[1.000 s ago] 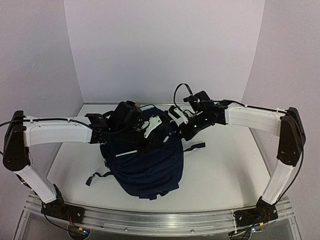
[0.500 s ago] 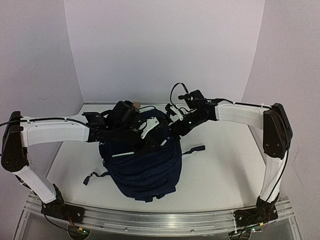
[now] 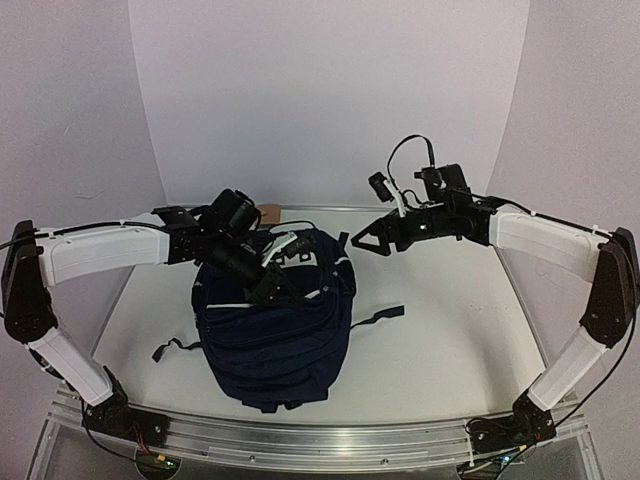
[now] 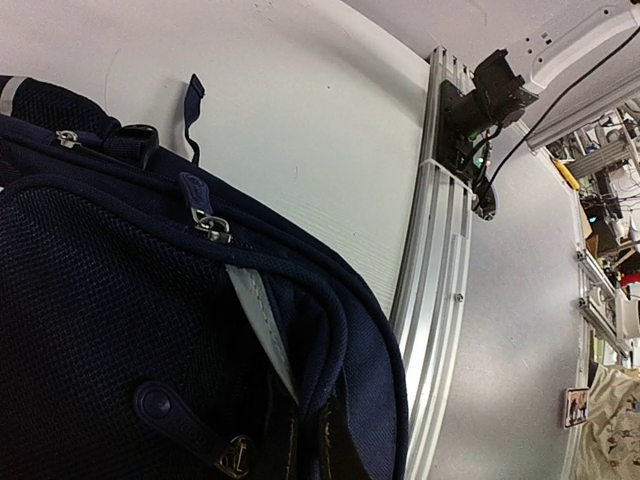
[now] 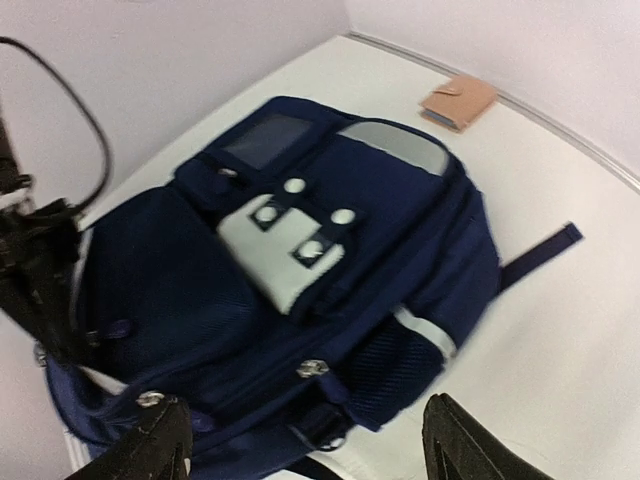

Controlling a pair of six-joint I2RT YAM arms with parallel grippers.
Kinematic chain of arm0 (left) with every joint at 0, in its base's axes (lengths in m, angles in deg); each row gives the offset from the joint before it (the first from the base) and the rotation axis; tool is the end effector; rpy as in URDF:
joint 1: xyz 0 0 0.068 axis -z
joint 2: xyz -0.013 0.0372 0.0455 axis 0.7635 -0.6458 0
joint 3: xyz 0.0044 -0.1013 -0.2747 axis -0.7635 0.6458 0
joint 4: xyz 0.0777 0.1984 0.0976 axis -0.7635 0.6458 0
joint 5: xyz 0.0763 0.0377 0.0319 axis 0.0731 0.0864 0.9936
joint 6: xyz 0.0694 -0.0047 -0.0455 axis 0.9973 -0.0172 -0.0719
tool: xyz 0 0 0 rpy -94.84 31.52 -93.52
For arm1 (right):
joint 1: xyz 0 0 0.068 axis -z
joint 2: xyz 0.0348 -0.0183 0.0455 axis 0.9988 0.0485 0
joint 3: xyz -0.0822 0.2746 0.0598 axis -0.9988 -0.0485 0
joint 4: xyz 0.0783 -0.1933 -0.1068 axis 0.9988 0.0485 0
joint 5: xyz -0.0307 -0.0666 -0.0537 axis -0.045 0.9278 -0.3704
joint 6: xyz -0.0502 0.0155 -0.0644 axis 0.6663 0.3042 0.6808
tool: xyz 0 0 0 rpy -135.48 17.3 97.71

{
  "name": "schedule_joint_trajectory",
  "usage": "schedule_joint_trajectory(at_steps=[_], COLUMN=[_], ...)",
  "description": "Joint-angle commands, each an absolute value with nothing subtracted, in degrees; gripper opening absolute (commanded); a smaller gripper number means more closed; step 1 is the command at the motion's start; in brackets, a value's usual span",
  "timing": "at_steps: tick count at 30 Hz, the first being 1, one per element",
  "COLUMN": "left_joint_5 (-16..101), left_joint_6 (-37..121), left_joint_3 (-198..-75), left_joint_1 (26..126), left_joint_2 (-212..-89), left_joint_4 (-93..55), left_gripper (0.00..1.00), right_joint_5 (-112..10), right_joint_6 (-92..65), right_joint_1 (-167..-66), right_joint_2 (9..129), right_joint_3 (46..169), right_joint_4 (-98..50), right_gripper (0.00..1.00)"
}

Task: Pack the student bag
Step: Zip the student bag at the center of the board, then unzip the student bag at the center of the board.

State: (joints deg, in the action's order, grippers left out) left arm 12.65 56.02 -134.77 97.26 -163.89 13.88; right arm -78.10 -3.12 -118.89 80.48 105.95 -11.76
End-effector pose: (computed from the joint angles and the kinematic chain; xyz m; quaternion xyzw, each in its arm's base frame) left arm 0.1863 -0.2691 0.2854 0.4779 0.7560 -0.4067 0.1864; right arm 0.2936 0.2303 0.3174 -0.3914 0.7465 0.3704 0.3903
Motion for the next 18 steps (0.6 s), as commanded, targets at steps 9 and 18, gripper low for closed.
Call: schedule_joint_trajectory(at_steps=[9,18], left_joint_5=[4.6,3.9], left_joint_6=[52.1,51.6], left_joint_3=[-140.8,-141.9], left_joint_1=[95.7,95.6], left_joint_2=[-164.7,-165.6], left_joint_4=[20.4,20.4], left_gripper=[0.00,0.00], right_joint_5=[-101.8,-105.3], right_joint_6=[-3.8,-0.7], right_joint_1=[-126.0,-126.2], right_joint_2=[86.6,91.9], right_joint_3=[105.2,105.9], right_joint_4=[-13.5,-13.3], right_gripper=[0.74,0.66])
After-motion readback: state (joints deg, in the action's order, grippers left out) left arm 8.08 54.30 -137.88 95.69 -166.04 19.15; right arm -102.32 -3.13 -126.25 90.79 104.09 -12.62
